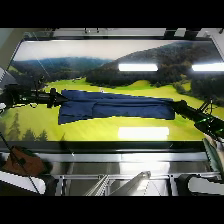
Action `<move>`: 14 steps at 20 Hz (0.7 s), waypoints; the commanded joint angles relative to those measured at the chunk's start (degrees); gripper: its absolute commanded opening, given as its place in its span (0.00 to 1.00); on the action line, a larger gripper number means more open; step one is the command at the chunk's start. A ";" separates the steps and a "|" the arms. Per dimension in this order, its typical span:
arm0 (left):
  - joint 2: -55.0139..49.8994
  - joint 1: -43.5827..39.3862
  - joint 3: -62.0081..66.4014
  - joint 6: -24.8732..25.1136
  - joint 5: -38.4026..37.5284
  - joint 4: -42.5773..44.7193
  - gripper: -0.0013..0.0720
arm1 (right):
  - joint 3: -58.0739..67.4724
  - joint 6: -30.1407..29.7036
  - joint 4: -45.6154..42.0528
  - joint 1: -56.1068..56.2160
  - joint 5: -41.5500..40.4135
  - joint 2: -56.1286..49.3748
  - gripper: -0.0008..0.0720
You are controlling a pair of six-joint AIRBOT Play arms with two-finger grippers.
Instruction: Fold the shirts.
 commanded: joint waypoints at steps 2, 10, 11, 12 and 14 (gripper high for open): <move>-0.04 -0.02 0.04 0.00 -0.13 -0.09 0.04 | 0.07 0.09 0.33 0.04 -0.15 -0.04 0.04; -0.04 -0.02 0.04 -0.04 -0.57 -0.09 0.42 | 0.07 0.11 0.28 0.04 -0.46 -0.04 0.04; -0.04 -0.02 0.04 -0.11 -0.57 -0.09 0.55 | 0.07 0.09 0.31 0.04 -0.46 -0.04 0.04; -0.04 -0.02 0.04 -0.61 -0.61 -0.13 0.72 | 0.07 0.09 0.31 0.04 -0.48 -0.04 0.05; -0.02 -0.02 0.04 -1.44 -0.48 -0.13 0.98 | 0.07 0.09 0.33 0.04 -0.44 -0.04 0.38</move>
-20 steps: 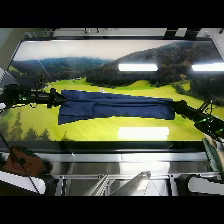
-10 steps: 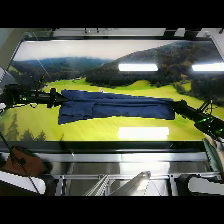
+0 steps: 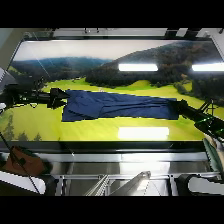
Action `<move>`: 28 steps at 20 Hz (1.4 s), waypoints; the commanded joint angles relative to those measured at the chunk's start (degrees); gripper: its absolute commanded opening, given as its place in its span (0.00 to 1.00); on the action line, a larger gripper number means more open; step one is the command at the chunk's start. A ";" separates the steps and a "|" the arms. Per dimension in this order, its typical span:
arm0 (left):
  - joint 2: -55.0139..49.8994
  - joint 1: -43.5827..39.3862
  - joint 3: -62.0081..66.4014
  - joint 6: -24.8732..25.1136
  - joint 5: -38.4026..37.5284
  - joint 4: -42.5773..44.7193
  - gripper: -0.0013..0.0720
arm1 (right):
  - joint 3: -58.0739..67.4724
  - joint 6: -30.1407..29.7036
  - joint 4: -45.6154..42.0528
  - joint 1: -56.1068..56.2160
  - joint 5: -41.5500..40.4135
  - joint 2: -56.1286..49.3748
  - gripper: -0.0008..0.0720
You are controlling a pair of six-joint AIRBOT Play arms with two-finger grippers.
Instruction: Fold the shirts.
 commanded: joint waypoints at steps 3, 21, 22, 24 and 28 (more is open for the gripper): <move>0.15 1.05 0.37 -1.70 0.63 -0.11 0.98 | 0.11 0.04 -0.24 0.02 1.77 -0.02 0.46; 0.24 -19.50 10.71 -10.27 9.99 0.02 0.04 | 14.03 40.70 -47.23 -7.63 7.93 -0.35 0.95; 0.24 -21.57 10.71 -10.27 8.44 0.00 0.04 | 14.62 40.33 -47.23 -6.73 8.96 -2.03 0.95; 0.24 -25.38 10.71 -10.27 5.46 0.02 0.04 | 15.69 38.82 -45.53 -4.72 10.27 -4.66 0.93; -0.20 -31.28 10.71 -10.29 -1.07 0.04 0.04 | 18.71 36.00 -39.23 -0.42 12.85 -8.83 0.92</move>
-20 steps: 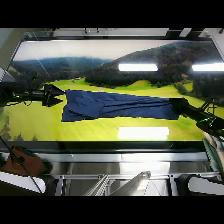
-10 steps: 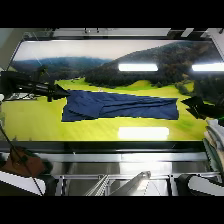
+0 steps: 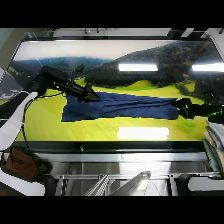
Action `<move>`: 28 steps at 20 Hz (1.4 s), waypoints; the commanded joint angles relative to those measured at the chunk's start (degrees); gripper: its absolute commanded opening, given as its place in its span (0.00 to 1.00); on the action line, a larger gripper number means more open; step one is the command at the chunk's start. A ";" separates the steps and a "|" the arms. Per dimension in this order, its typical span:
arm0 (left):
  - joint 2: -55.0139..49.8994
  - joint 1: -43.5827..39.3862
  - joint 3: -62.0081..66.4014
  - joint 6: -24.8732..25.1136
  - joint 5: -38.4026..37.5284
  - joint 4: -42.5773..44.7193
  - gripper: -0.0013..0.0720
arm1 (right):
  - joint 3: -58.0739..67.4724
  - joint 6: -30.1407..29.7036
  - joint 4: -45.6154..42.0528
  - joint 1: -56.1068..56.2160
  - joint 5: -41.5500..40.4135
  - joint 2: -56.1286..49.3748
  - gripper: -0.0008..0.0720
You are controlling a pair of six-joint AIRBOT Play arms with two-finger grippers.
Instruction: Fold the shirts.
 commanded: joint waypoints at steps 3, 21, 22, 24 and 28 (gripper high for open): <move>-3.10 -8.17 1.92 -1.11 -8.61 0.09 0.04 | 5.31 -1.42 3.10 5.09 4.39 -5.60 0.55; -26.80 -23.54 37.20 -18.01 -4.00 17.66 0.04 | 21.24 1.20 7.39 -0.26 30.05 -4.66 0.04; -26.36 -23.12 39.50 -18.01 -2.19 17.70 0.04 | 21.24 1.20 8.37 -0.02 30.40 -4.61 0.04; -22.32 -20.59 39.43 -16.90 -0.04 18.12 0.04 | 21.24 1.20 8.37 0.72 30.38 -3.45 0.04; -9.16 -9.44 27.21 -13.90 8.37 18.21 0.04 | 21.24 3.06 8.35 2.73 29.16 3.19 0.04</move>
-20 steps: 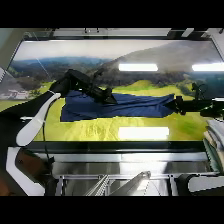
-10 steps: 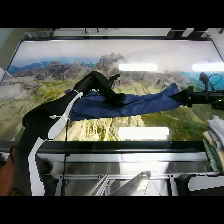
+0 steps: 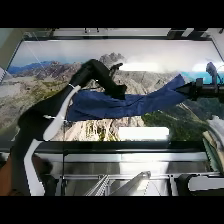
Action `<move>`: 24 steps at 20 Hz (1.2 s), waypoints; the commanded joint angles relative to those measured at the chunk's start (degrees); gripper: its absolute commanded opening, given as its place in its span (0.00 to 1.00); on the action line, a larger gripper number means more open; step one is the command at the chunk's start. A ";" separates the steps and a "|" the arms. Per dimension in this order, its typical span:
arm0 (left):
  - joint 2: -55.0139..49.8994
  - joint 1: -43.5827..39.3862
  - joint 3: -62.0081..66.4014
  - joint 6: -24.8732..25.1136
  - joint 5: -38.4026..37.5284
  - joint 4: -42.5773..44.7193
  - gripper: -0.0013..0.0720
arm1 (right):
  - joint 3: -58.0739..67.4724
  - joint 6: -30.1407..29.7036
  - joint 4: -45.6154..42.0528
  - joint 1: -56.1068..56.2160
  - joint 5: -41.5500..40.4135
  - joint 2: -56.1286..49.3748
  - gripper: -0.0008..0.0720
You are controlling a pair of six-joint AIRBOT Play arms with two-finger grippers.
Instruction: Fold the shirts.
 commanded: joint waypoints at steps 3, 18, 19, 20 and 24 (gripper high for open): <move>17.97 16.41 -18.38 4.00 7.58 -0.07 0.04 | 0.20 4.61 -0.42 9.29 -4.74 9.79 0.04; 43.74 45.68 -60.11 14.58 -3.37 -5.05 0.04 | 21.64 5.40 10.36 68.81 -55.34 -18.32 0.28; 44.04 45.68 -60.89 14.64 -3.23 -5.09 0.04 | 22.67 5.38 10.62 68.52 -53.22 -18.91 0.68; 44.30 45.62 -61.46 14.64 -3.21 -5.16 0.04 | 22.75 5.35 10.43 67.82 -50.36 -18.56 0.72; 44.37 45.57 -61.42 15.52 -1.27 -5.09 0.04 | 22.73 6.54 4.07 60.30 -35.12 -14.75 0.54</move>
